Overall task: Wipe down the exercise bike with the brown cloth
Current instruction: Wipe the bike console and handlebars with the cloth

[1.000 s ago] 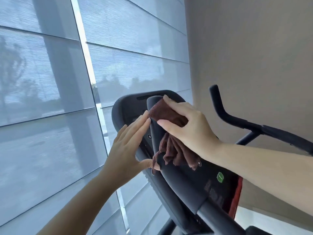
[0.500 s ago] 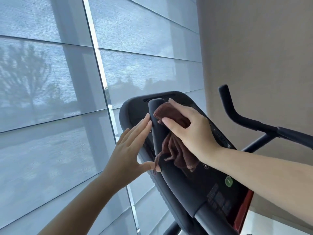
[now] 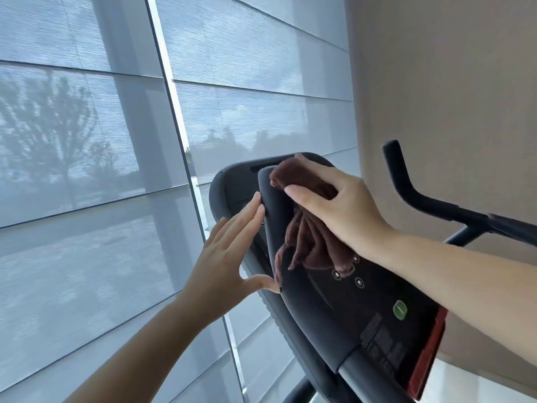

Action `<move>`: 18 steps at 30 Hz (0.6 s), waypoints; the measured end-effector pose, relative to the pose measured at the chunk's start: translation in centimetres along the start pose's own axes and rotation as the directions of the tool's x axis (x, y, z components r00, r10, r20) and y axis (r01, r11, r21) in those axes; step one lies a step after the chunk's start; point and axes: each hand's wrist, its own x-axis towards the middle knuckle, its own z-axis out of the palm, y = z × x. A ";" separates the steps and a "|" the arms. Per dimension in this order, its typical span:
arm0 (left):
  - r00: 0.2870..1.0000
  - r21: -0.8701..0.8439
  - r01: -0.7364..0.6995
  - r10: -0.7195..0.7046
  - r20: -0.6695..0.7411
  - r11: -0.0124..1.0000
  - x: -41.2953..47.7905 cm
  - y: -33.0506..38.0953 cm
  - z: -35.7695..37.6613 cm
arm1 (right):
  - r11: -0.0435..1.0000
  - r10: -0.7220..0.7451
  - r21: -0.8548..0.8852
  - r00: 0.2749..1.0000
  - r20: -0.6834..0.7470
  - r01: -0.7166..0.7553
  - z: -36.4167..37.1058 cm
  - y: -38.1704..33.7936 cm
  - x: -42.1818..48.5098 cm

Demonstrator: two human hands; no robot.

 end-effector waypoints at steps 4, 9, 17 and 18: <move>1.000 -0.014 0.006 -0.006 -0.003 1.000 -0.2 0.0 0.1 | 0.994 0.037 0.098 0.997 0.067 -0.044 0.6 0.0 -0.2; 1.000 -0.020 0.018 -0.018 -0.004 1.000 -0.4 0.0 0.3 | 0.946 0.272 0.061 0.879 0.392 -0.319 -1.2 1.6 -6.1; 1.000 0.007 0.006 -0.006 -0.016 1.000 -0.8 0.2 0.0 | 0.961 0.216 -0.224 0.946 0.241 -0.162 -1.6 -1.9 -2.8; 1.000 -0.006 0.013 -0.013 -0.005 1.000 -1.0 0.3 0.0 | 0.952 0.228 -0.258 0.944 0.237 -0.165 -1.5 -2.0 -3.0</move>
